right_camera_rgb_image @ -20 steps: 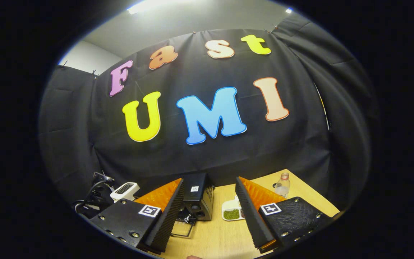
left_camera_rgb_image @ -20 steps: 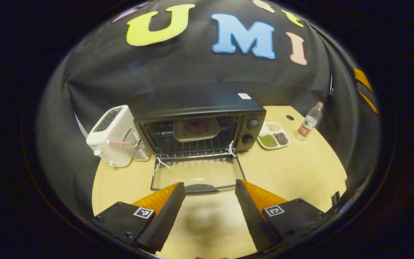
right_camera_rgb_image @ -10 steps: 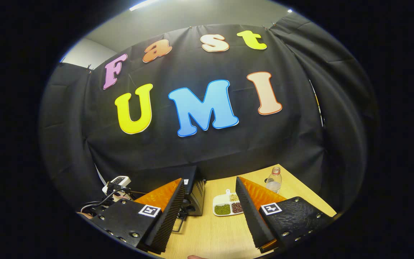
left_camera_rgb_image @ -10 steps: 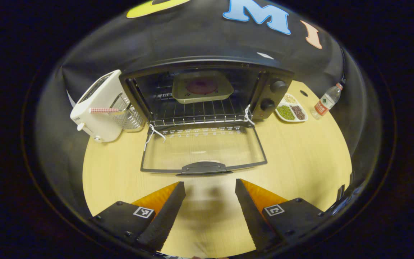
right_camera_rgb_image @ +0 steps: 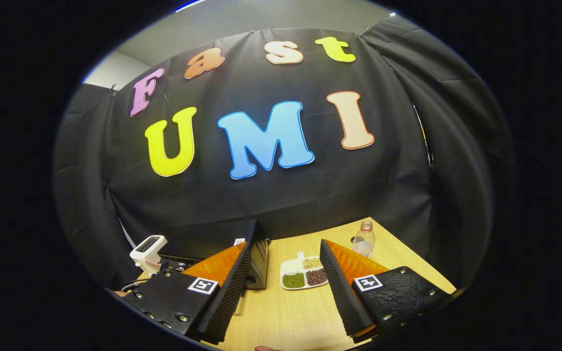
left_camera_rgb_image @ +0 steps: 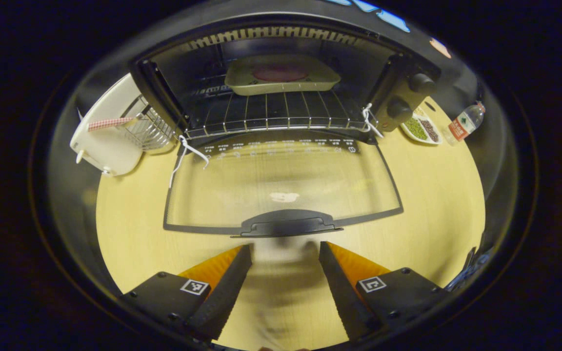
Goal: Open the electric oven with the left hand, put the food in, and close the electric oven.
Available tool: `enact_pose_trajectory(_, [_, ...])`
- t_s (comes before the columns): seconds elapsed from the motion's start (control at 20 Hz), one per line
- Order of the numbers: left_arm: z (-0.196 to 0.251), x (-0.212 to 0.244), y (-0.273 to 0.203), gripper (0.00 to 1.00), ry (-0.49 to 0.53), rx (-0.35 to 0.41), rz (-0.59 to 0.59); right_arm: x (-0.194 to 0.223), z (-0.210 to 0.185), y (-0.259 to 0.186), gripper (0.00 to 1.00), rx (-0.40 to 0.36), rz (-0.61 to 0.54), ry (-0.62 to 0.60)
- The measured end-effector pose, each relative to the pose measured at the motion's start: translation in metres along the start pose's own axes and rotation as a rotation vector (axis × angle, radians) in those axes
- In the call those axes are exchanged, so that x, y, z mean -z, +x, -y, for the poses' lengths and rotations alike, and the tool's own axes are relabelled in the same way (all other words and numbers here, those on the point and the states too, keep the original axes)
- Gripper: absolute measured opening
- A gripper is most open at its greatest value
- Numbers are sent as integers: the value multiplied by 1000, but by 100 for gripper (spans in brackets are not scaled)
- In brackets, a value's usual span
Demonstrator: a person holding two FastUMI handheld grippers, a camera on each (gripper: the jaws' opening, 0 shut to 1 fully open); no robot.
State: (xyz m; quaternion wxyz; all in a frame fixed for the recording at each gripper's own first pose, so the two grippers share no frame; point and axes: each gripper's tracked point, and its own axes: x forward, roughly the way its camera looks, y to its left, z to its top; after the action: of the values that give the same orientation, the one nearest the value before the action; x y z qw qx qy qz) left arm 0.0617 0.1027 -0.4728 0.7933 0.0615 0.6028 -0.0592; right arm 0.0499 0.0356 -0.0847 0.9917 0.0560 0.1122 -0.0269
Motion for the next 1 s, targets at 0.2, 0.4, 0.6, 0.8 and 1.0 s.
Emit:
enact_pose_trajectory(0.2, [0, -3, 12, 92, 2, 3, -19, 1, 0, 2, 86, 6, -2, -5])
enact_pose_trajectory(0.4, [-2, -3, 20, 96, 1, -5, -36, 4, -1, 4, 87, 6, -16, 4])
enact_pose_trajectory(0.6, [-1, -5, 14, 92, -11, 0, -27, 3, -6, 6, 86, -3, -19, 7])
enact_pose_trajectory(0.8, [0, -7, 1, 95, -3, 3, 10, -1, -16, 4, 86, -26, -8, -10])
enact_pose_trajectory(1.0, [0, -10, -17, 92, -1, 8, 50, -4, -24, 3, 86, -46, -2, -21])
